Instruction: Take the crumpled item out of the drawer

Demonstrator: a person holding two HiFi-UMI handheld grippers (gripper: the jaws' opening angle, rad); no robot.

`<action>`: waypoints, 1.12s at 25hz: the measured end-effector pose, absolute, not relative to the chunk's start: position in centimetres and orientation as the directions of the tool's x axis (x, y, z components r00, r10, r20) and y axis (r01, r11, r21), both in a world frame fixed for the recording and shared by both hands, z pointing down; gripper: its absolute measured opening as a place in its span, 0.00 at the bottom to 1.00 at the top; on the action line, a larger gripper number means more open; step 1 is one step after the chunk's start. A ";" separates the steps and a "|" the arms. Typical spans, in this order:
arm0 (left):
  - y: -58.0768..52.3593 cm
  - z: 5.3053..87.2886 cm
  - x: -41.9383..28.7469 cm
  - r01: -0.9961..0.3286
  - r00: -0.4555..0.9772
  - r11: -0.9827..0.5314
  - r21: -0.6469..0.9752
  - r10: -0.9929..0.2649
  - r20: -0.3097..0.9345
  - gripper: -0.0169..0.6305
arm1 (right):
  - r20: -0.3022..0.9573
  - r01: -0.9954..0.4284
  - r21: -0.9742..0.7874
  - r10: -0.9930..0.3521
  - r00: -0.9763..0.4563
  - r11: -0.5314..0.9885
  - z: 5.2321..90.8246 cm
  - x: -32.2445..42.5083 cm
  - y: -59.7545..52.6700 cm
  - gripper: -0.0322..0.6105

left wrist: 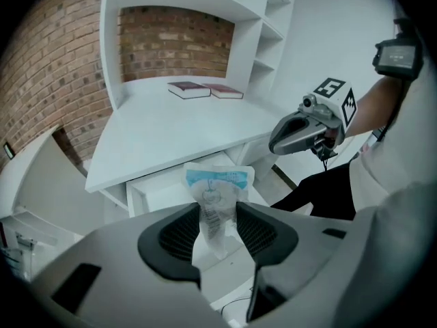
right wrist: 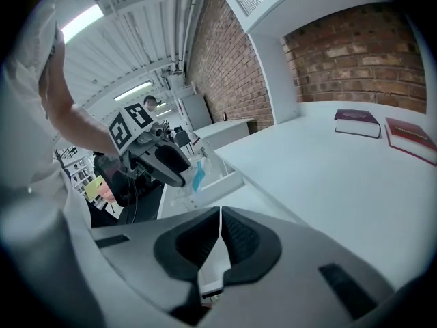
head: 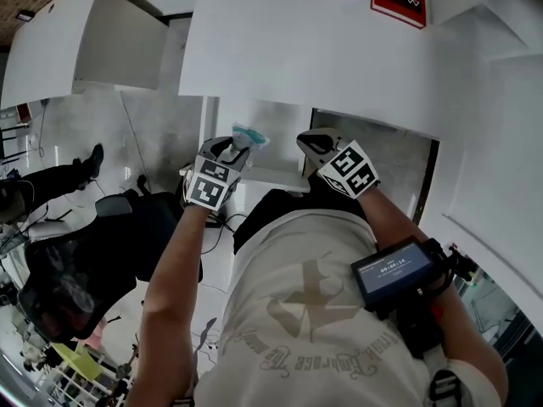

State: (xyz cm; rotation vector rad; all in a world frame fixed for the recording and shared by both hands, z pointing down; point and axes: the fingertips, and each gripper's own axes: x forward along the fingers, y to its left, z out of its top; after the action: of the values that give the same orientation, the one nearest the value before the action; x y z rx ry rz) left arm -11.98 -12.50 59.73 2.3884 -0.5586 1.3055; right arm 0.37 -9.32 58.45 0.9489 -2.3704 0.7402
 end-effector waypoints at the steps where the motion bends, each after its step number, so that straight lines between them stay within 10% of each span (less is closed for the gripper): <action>1: -12.5 59.5 -12.0 -0.516 0.505 -0.846 0.132 -0.176 0.845 0.31 | 0.599 -0.728 -0.305 -0.471 -0.648 0.614 58.4 0.3 -9.4 0.09; 28: -13.9 47.2 -14.6 -0.739 0.624 -0.641 0.206 -0.536 0.568 0.30 | 0.460 -0.690 -0.301 -0.534 -0.710 0.658 49.7 -2.5 -13.0 0.09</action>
State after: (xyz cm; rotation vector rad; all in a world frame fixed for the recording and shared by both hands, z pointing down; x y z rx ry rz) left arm -14.64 -13.92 47.16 2.4256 -1.0101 0.6511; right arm -2.52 -13.02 49.66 0.9729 -2.5455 0.6614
